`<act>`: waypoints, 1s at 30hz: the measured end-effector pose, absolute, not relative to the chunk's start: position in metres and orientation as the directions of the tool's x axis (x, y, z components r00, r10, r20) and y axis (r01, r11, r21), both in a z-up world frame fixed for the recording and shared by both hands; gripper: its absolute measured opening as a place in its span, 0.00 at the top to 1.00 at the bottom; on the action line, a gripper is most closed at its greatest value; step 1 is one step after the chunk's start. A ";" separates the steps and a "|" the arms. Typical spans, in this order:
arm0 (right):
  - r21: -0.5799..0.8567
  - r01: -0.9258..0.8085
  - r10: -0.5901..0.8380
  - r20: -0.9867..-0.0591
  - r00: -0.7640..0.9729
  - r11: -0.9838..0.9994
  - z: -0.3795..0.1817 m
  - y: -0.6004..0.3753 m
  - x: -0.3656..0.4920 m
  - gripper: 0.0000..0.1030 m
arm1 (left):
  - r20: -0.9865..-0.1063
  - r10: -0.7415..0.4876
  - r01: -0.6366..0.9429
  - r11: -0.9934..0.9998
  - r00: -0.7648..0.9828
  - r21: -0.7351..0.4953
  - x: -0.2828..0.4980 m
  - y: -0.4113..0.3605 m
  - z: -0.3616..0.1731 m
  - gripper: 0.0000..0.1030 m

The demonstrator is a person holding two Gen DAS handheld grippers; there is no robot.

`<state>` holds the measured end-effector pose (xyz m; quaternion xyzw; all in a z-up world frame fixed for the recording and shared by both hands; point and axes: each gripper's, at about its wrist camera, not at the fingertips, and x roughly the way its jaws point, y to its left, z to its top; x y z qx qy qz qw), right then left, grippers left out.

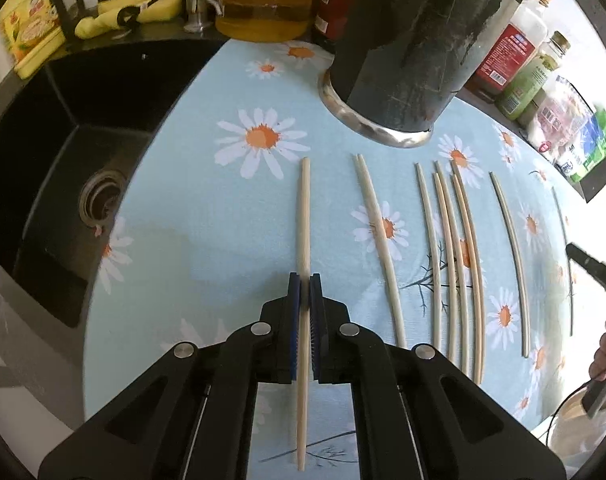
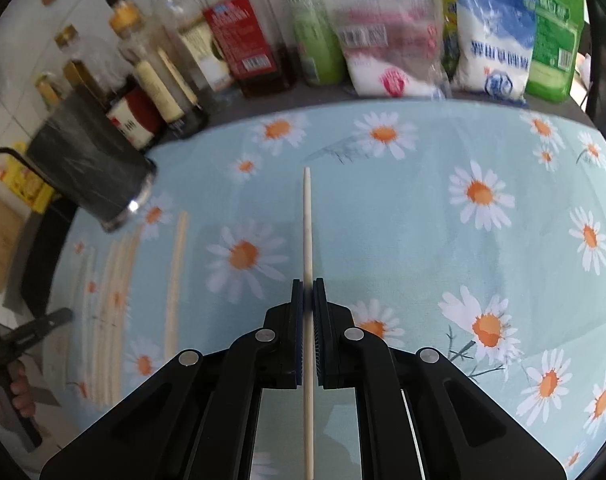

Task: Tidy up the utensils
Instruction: 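Lift both held chopsticks and carry them over the black utensil holder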

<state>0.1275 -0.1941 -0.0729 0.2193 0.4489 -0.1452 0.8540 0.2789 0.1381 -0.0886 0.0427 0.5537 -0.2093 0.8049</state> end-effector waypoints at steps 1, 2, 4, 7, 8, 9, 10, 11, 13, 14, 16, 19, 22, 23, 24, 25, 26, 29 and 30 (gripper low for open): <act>0.248 0.434 -0.050 -0.821 0.569 0.866 -0.067 -0.190 0.128 0.96 | -0.905 -0.295 0.389 0.907 0.308 -0.163 0.279 0.140 -0.085 0.95; 0.247 0.421 -0.053 -0.810 0.584 0.873 -0.061 -0.186 0.130 0.96 | -0.898 -0.301 0.391 0.906 0.321 -0.164 0.280 0.142 -0.081 0.95; 0.240 0.400 -0.060 -0.792 0.607 0.885 -0.049 -0.179 0.134 0.96 | -0.884 -0.327 0.403 0.898 0.333 -0.180 0.283 0.144 -0.074 0.95; 0.238 0.365 -0.061 -0.760 0.647 0.900 -0.032 -0.169 0.147 0.96 | -0.860 -0.356 0.429 0.884 0.365 -0.184 0.288 0.144 -0.058 0.95; 0.241 0.351 -0.057 -0.748 0.661 0.905 -0.025 -0.165 0.150 0.96 | -0.848 -0.371 0.444 0.877 0.377 -0.186 0.290 0.142 -0.050 0.95; 0.238 0.337 -0.059 -0.734 0.676 0.911 -0.019 -0.161 0.155 0.96 | -0.839 -0.379 0.451 0.873 0.391 -0.185 0.291 0.142 -0.045 0.95; 0.235 0.326 -0.061 -0.721 0.690 0.916 -0.013 -0.157 0.159 0.96 | -0.829 -0.379 0.456 0.873 0.411 -0.173 0.293 0.140 -0.038 0.95; 0.236 0.317 -0.058 -0.712 0.700 0.919 -0.009 -0.154 0.163 0.96 | -0.820 -0.372 0.463 0.873 0.435 -0.151 0.294 0.139 -0.033 0.95; 0.234 0.304 -0.059 -0.696 0.716 0.923 0.002 -0.148 0.170 0.96 | -0.797 -0.390 0.486 0.863 0.462 -0.140 0.299 0.135 -0.020 0.95; 0.226 0.302 -0.066 -0.691 0.720 0.926 0.007 -0.144 0.174 0.96 | -0.789 -0.399 0.493 0.859 0.467 -0.143 0.301 0.135 -0.015 0.95; 0.219 0.291 -0.069 -0.678 0.732 0.931 0.017 -0.138 0.181 0.96 | -0.769 -0.411 0.506 0.852 0.490 -0.133 0.307 0.133 -0.004 0.95; 0.227 0.256 -0.050 -0.650 0.759 0.940 0.032 -0.129 0.189 0.96 | -0.739 -0.426 0.519 0.846 0.522 -0.121 0.313 0.134 0.014 0.95; 0.224 0.216 -0.036 -0.610 0.792 0.950 0.046 -0.119 0.199 0.96 | -0.702 -0.445 0.536 0.837 0.556 -0.106 0.318 0.135 0.033 0.95; 0.226 0.206 -0.030 -0.601 0.799 0.952 0.049 -0.117 0.201 0.95 | -0.691 -0.455 0.541 0.834 0.562 -0.109 0.321 0.135 0.039 0.95; 0.230 0.194 -0.023 -0.587 0.809 0.954 0.054 -0.113 0.206 0.96 | -0.681 -0.463 0.543 0.832 0.567 -0.113 0.322 0.135 0.044 0.95; 0.234 0.186 -0.017 -0.578 0.816 0.954 0.058 -0.112 0.209 0.95 | -0.670 -0.471 0.546 0.830 0.574 -0.115 0.324 0.135 0.049 0.95; 0.241 0.173 -0.007 -0.566 0.825 0.955 0.061 -0.111 0.213 0.95 | -0.651 -0.486 0.555 0.824 0.584 -0.116 0.327 0.133 0.057 0.95; 0.268 0.115 0.041 -0.512 0.858 0.957 0.072 -0.107 0.227 0.96 | -0.600 -0.532 0.586 0.800 0.598 -0.126 0.332 0.127 0.074 0.95; 0.279 0.095 0.058 -0.494 0.868 0.956 0.076 -0.107 0.233 0.96 | -0.586 -0.546 0.596 0.792 0.599 -0.129 0.333 0.125 0.079 0.95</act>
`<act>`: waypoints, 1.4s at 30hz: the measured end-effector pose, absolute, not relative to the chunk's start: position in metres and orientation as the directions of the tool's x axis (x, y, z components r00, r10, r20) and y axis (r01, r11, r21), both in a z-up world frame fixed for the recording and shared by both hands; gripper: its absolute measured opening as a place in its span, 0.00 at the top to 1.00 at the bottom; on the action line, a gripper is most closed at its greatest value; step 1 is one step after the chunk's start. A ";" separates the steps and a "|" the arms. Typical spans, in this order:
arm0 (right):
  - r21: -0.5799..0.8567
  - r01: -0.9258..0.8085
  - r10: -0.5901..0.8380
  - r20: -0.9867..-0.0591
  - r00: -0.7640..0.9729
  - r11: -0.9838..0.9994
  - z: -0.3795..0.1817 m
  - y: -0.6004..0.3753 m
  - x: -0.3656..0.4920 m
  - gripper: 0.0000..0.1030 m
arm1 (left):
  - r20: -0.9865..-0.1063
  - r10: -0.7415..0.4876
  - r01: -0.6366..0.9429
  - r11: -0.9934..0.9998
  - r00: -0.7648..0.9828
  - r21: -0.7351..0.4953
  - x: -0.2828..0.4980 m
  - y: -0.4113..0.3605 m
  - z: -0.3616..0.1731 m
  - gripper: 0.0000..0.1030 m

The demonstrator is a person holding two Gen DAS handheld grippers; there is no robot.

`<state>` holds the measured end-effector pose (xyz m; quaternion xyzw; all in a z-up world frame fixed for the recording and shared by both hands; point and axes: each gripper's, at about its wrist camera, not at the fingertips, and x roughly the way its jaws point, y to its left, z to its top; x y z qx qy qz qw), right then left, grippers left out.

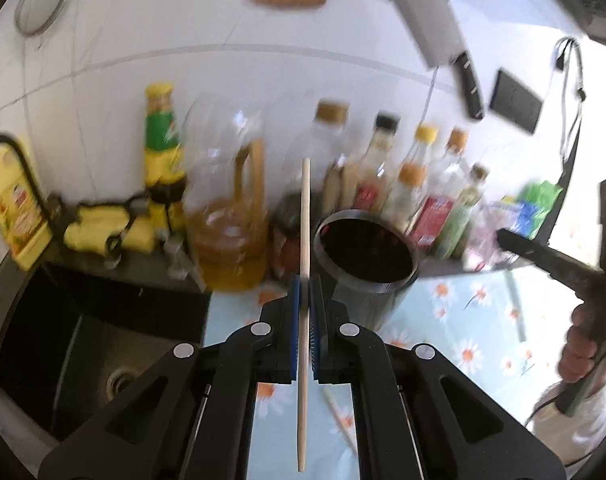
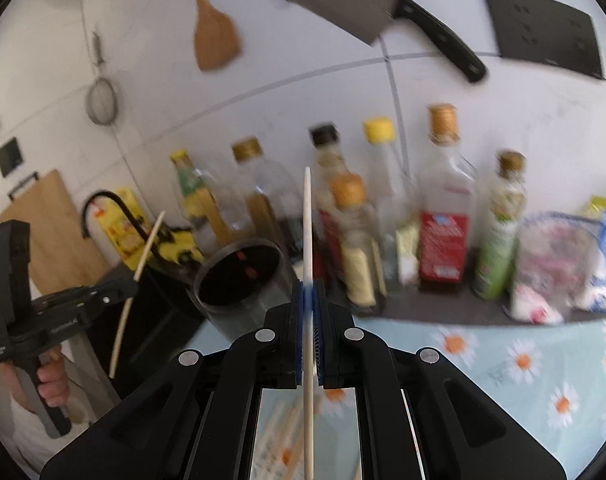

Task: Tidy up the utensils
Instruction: 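Lift both held chopsticks and carry them over the black utensil holder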

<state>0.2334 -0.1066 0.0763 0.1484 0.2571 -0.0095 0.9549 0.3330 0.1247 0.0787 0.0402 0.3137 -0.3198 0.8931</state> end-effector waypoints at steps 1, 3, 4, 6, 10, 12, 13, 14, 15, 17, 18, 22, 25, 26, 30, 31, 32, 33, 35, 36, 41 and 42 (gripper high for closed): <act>0.287 0.079 0.071 -0.478 0.876 0.955 0.080 -0.106 0.238 0.96 | -0.566 -0.559 0.606 0.785 0.606 -0.126 0.335 0.121 0.084 0.95; 0.302 0.051 0.095 -0.450 0.888 0.952 0.086 -0.104 0.249 0.95 | -0.544 -0.579 0.623 0.772 0.608 -0.125 0.339 0.116 0.093 0.95; 0.306 0.039 0.106 -0.440 0.892 0.951 0.089 -0.101 0.255 0.95 | -0.532 -0.592 0.630 0.765 0.606 -0.134 0.341 0.114 0.096 0.95; 0.307 0.015 0.121 -0.417 0.901 0.952 0.095 -0.097 0.263 0.95 | -0.501 -0.629 0.651 0.742 0.595 -0.158 0.345 0.112 0.102 0.95; 0.316 -0.047 0.162 -0.347 0.924 0.948 0.106 -0.087 0.278 0.96 | -0.423 -0.686 0.685 0.705 0.593 -0.183 0.353 0.105 0.112 0.95; 0.321 -0.085 0.188 -0.306 0.933 0.943 0.108 -0.083 0.285 0.95 | -0.373 -0.733 0.710 0.666 0.569 -0.228 0.360 0.102 0.115 0.95; 0.321 -0.095 0.194 -0.290 0.937 0.942 0.108 -0.082 0.287 0.95 | -0.357 -0.751 0.722 0.648 0.555 -0.242 0.362 0.102 0.115 0.95; 0.318 -0.107 0.199 -0.274 0.941 0.942 0.108 -0.080 0.290 0.95 | -0.339 -0.775 0.738 0.622 0.534 -0.261 0.365 0.100 0.115 0.95; 0.314 -0.118 0.204 -0.256 0.945 0.942 0.108 -0.078 0.294 0.95 | -0.312 -0.801 0.752 0.593 0.512 -0.288 0.369 0.099 0.114 0.95; 0.305 -0.124 0.198 -0.227 0.954 0.944 0.107 -0.076 0.299 0.95 | -0.265 -0.825 0.768 0.562 0.498 -0.306 0.373 0.099 0.111 0.95; 0.300 -0.133 0.202 -0.211 0.957 0.945 0.106 -0.075 0.302 0.95 | -0.246 -0.831 0.771 0.556 0.499 -0.310 0.376 0.098 0.110 0.95; 0.300 -0.161 0.216 -0.160 0.963 0.940 0.099 -0.075 0.312 0.95 | -0.192 -0.846 0.775 0.532 0.497 -0.340 0.388 0.093 0.100 0.95; 0.309 -0.191 0.240 -0.129 0.962 0.932 0.093 -0.078 0.319 0.95 | -0.131 -0.862 0.794 0.503 0.490 -0.343 0.395 0.089 0.092 0.95; 0.309 -0.196 0.243 -0.123 0.962 0.931 0.091 -0.079 0.321 0.95 | -0.118 -0.865 0.796 0.496 0.488 -0.346 0.398 0.088 0.090 0.95; 0.339 -0.221 0.265 -0.088 0.960 0.914 0.077 -0.087 0.332 0.95 | -0.086 -0.872 0.794 0.477 0.483 -0.377 0.412 0.081 0.075 0.95; 0.347 -0.220 0.264 -0.084 0.961 0.912 0.072 -0.090 0.333 0.95 | -0.083 -0.872 0.792 0.475 0.483 -0.384 0.415 0.080 0.071 0.95; 0.352 -0.216 0.261 -0.085 0.962 0.911 0.070 -0.091 0.335 0.95 | -0.082 -0.867 0.787 0.482 0.491 -0.385 0.416 0.079 0.067 0.95; 0.358 -0.208 0.256 -0.090 0.963 0.910 0.066 -0.092 0.337 0.95 | -0.084 -0.867 0.786 0.483 0.491 -0.385 0.417 0.078 0.064 0.95; 0.361 -0.197 0.248 -0.101 0.963 0.911 0.060 -0.094 0.339 0.95 | -0.095 -0.866 0.783 0.487 0.491 -0.387 0.417 0.078 0.056 0.95; 0.363 -0.192 0.247 -0.112 0.963 0.912 0.056 -0.094 0.341 0.95 | -0.109 -0.863 0.783 0.495 0.493 -0.376 0.416 0.076 0.053 0.95; 0.331 -0.184 0.248 -0.160 0.955 0.925 0.045 -0.090 0.340 0.95 | -0.144 -0.855 0.779 0.515 0.499 -0.358 0.410 0.075 0.044 0.95; 0.325 -0.184 0.249 -0.169 0.954 0.928 0.043 -0.089 0.339 0.95 | -0.146 -0.852 0.780 0.520 0.503 -0.349 0.408 0.076 0.043 0.95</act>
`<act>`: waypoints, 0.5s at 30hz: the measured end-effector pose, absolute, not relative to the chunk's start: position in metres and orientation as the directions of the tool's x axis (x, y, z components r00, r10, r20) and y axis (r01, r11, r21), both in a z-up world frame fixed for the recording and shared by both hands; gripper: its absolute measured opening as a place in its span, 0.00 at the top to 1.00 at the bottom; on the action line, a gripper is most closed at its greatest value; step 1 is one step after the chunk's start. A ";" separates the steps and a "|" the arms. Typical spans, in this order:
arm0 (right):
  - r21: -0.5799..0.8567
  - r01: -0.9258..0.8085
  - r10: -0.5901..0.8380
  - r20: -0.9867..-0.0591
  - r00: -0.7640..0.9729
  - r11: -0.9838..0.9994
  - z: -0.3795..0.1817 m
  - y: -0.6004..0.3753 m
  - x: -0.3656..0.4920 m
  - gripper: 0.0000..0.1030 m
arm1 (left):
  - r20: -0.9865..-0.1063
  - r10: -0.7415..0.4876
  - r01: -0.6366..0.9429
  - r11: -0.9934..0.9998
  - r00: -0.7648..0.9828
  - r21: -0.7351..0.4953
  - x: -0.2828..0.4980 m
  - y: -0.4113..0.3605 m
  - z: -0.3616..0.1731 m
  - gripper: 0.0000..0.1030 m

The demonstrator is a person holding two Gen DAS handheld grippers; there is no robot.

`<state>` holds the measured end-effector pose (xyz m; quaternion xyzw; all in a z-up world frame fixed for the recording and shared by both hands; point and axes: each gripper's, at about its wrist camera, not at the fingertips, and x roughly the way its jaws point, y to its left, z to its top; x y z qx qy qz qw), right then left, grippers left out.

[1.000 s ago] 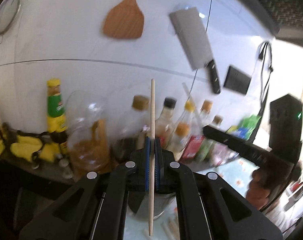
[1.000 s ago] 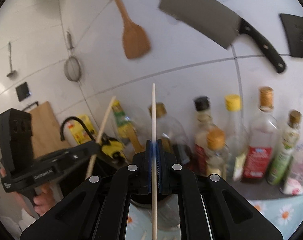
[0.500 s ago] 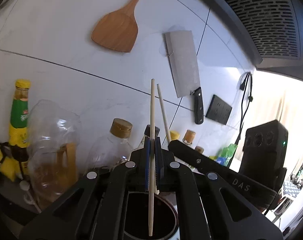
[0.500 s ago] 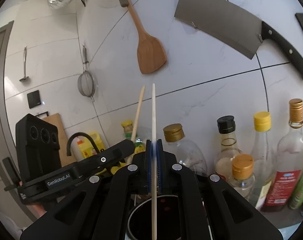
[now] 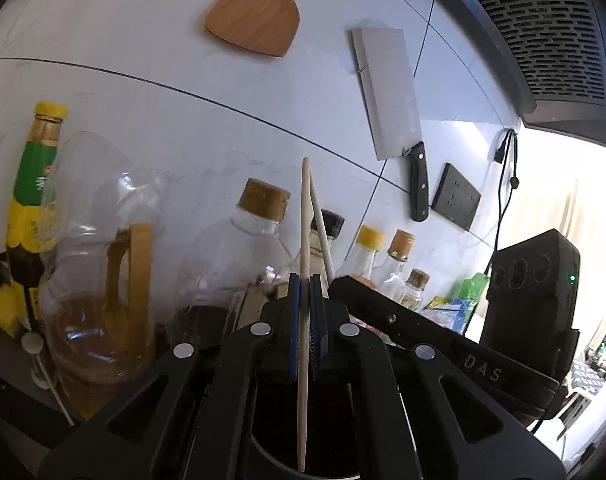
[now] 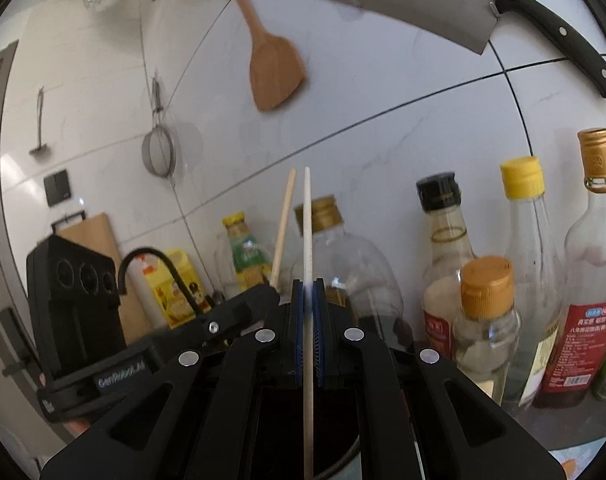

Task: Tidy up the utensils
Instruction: 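Lift both held chopsticks and carry them over the black utensil holder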

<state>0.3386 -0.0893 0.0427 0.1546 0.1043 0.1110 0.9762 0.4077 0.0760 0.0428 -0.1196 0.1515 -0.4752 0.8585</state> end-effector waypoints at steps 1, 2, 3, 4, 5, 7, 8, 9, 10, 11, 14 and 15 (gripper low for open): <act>0.315 -0.181 0.247 -0.182 0.952 0.932 0.041 -0.088 0.337 0.95 | -0.153 -0.852 0.782 0.521 0.501 -0.341 0.406 0.076 0.042 0.95; 0.304 -0.176 0.243 -0.196 0.950 0.936 0.039 -0.086 0.335 0.95 | -0.160 -0.846 0.779 0.531 0.508 -0.334 0.403 0.077 0.040 0.95; 0.299 -0.174 0.241 -0.204 0.949 0.938 0.038 -0.085 0.334 0.95 | -0.168 -0.845 0.779 0.534 0.508 -0.329 0.401 0.078 0.038 0.95; 0.293 -0.170 0.238 -0.215 0.947 0.941 0.036 -0.084 0.332 0.95 | -0.173 -0.845 0.779 0.534 0.507 -0.328 0.399 0.079 0.037 0.95; 0.290 -0.168 0.237 -0.222 0.946 0.942 0.034 -0.083 0.330 0.95 | -0.180 -0.838 0.772 0.546 0.516 -0.326 0.397 0.081 0.035 0.95; 0.281 -0.162 0.232 -0.240 0.943 0.946 0.031 -0.080 0.326 0.95 | -0.187 -0.836 0.769 0.548 0.516 -0.329 0.393 0.083 0.032 0.95; 0.277 -0.160 0.231 -0.246 0.941 0.947 0.030 -0.079 0.325 0.95 | -0.190 -0.832 0.766 0.554 0.521 -0.325 0.391 0.085 0.031 0.95; 0.269 -0.156 0.227 -0.258 0.939 0.950 0.028 -0.078 0.324 0.95 | -0.196 -0.824 0.763 0.566 0.532 -0.312 0.387 0.085 0.030 0.95; 0.263 -0.154 0.225 -0.265 0.938 0.952 0.028 -0.077 0.322 0.95 | -0.202 -0.816 0.759 0.578 0.541 -0.300 0.385 0.085 0.030 0.95; 0.260 -0.154 0.225 -0.272 0.936 0.953 0.027 -0.076 0.321 0.95 | -0.209 -0.808 0.754 0.589 0.551 -0.292 0.383 0.085 0.030 0.95; 0.238 -0.156 0.223 -0.289 0.931 0.959 0.028 -0.074 0.316 0.95 | -0.214 -0.799 0.738 0.601 0.561 -0.309 0.378 0.091 0.030 0.95; 0.227 -0.156 0.221 -0.298 0.929 0.961 0.029 -0.073 0.314 0.95 | -0.216 -0.798 0.735 0.603 0.563 -0.311 0.377 0.093 0.031 0.95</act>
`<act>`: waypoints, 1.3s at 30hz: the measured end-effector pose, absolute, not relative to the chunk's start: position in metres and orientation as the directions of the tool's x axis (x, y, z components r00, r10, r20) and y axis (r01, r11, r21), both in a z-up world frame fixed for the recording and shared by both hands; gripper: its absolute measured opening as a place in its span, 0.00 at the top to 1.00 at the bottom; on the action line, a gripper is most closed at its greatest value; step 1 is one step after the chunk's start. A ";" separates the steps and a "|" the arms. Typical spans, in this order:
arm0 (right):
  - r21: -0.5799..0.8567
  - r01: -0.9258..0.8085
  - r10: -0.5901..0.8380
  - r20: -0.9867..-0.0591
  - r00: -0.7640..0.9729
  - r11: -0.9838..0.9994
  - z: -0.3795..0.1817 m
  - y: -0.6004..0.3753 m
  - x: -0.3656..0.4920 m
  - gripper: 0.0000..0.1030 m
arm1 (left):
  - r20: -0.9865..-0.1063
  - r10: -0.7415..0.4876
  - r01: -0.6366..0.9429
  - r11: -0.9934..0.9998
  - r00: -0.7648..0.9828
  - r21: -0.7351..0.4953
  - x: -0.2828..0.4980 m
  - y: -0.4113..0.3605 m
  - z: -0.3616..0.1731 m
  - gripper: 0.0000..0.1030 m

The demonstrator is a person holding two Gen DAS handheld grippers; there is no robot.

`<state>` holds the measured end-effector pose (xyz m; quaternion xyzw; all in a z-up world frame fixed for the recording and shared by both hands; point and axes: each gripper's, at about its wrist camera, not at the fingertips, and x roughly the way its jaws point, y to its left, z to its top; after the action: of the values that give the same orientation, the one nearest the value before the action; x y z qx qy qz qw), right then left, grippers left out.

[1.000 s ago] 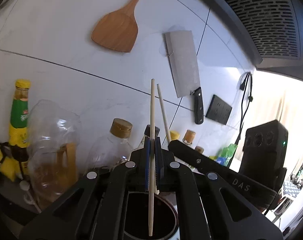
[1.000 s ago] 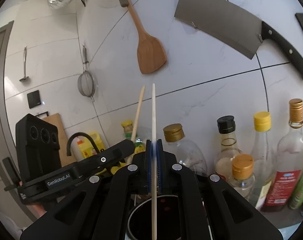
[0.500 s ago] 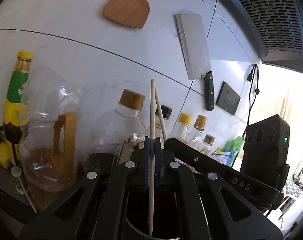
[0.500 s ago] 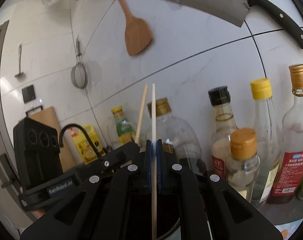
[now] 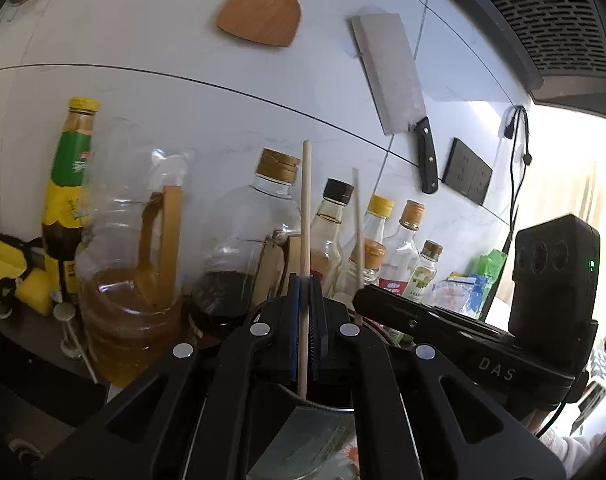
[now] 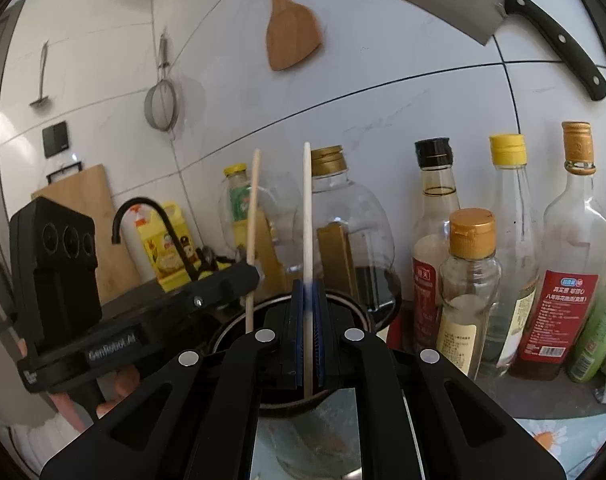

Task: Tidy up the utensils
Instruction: 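Lift both held chopsticks and carry them over the black utensil holder, then open the left tool to drop its chopstick in the holder while the right tool releases its own, then move both open tools back down to the chopsticks on the tablecloth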

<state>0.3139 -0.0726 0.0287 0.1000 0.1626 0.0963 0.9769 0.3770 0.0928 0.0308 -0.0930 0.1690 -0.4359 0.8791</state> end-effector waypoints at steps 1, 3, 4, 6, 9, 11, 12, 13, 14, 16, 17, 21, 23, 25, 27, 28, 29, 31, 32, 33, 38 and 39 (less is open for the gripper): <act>0.216 -0.149 0.211 -0.301 0.930 0.965 0.030 -0.072 0.312 0.94 | -0.218 -0.794 0.732 0.608 0.567 -0.309 0.375 0.095 0.032 0.95; 0.196 -0.138 0.195 -0.307 0.932 0.971 0.031 -0.072 0.306 0.91 | -0.219 -0.784 0.723 0.621 0.581 -0.304 0.369 0.099 0.035 0.95; 0.199 -0.140 0.198 -0.312 0.929 0.970 0.033 -0.073 0.303 0.91 | -0.216 -0.782 0.721 0.623 0.585 -0.303 0.367 0.100 0.036 0.95; 0.190 -0.139 0.194 -0.314 0.929 0.972 0.037 -0.074 0.298 0.91 | -0.221 -0.763 0.707 0.646 0.608 -0.286 0.360 0.104 0.041 0.87; 0.176 -0.139 0.189 -0.312 0.931 0.975 0.045 -0.076 0.285 0.74 | -0.237 -0.711 0.668 0.703 0.662 -0.244 0.350 0.108 0.048 0.72; 0.164 -0.146 0.192 -0.310 0.931 0.976 0.050 -0.078 0.277 0.70 | -0.244 -0.700 0.659 0.714 0.671 -0.236 0.344 0.113 0.052 0.67; 0.159 -0.152 0.196 -0.308 0.931 0.975 0.053 -0.079 0.272 0.69 | -0.248 -0.696 0.656 0.718 0.673 -0.235 0.341 0.114 0.053 0.59; 0.154 -0.157 0.199 -0.307 0.931 0.975 0.057 -0.079 0.267 0.67 | -0.255 -0.690 0.650 0.724 0.677 -0.233 0.338 0.116 0.054 0.56; 0.144 -0.161 0.199 -0.307 0.931 0.976 0.060 -0.079 0.260 0.61 | -0.261 -0.681 0.642 0.732 0.684 -0.229 0.335 0.118 0.055 0.51; 0.134 -0.164 0.198 -0.306 0.931 0.977 0.066 -0.078 0.252 0.55 | -0.276 -0.665 0.627 0.746 0.693 -0.223 0.328 0.121 0.057 0.43; 0.131 -0.169 0.202 -0.304 0.931 0.977 0.068 -0.078 0.247 0.54 | -0.290 -0.656 0.618 0.755 0.697 -0.220 0.324 0.122 0.057 0.38; 0.110 -0.176 0.202 -0.314 0.928 0.978 0.073 -0.079 0.227 0.45 | -0.328 -0.614 0.575 0.789 0.718 -0.218 0.309 0.130 0.052 0.23; 0.094 -0.173 0.195 -0.330 0.924 0.980 0.074 -0.079 0.220 0.37 | -0.359 -0.602 0.555 0.798 0.714 -0.234 0.306 0.133 0.046 0.21; 0.086 -0.163 0.183 -0.344 0.921 0.983 0.072 -0.081 0.211 0.33 | -0.388 -0.579 0.530 0.814 0.717 -0.236 0.303 0.138 0.039 0.18; 0.085 -0.148 0.169 -0.369 0.914 0.985 0.066 -0.085 0.205 0.24 | -0.427 -0.545 0.500 0.837 0.722 -0.224 0.299 0.141 0.030 0.16; 0.081 -0.141 0.161 -0.377 0.912 0.987 0.064 -0.085 0.202 0.18 | -0.446 -0.530 0.487 0.846 0.721 -0.218 0.298 0.142 0.025 0.15; 0.076 -0.133 0.152 -0.386 0.910 0.988 0.061 -0.087 0.199 0.16 | -0.466 -0.517 0.476 0.853 0.718 -0.213 0.297 0.142 0.021 0.15; 0.072 -0.117 0.136 -0.417 0.899 0.991 0.053 -0.092 0.193 0.16 | -0.514 -0.493 0.463 0.864 0.702 -0.196 0.294 0.142 0.008 0.14; 0.073 -0.113 0.134 -0.429 0.893 0.991 0.050 -0.094 0.192 0.16 | -0.534 -0.479 0.456 0.870 0.697 -0.186 0.292 0.141 0.003 0.13; 0.078 -0.105 0.129 -0.449 0.884 0.991 0.045 -0.098 0.190 0.16 | -0.556 -0.462 0.450 0.877 0.691 -0.170 0.289 0.140 -0.004 0.13; 0.128 -0.083 0.141 -0.556 0.819 0.988 0.016 -0.115 0.188 0.14 | -0.659 -0.412 0.441 0.888 0.630 -0.133 0.280 0.134 -0.034 0.09; 0.131 -0.077 0.138 -0.569 0.811 0.988 0.012 -0.117 0.187 0.14 | -0.679 -0.408 0.440 0.887 0.611 -0.137 0.279 0.133 -0.040 0.09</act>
<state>0.1873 -0.1174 0.0121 0.0507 0.3023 0.0567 0.9502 0.2788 0.1332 -0.0399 0.0215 0.3726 -0.2363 0.8972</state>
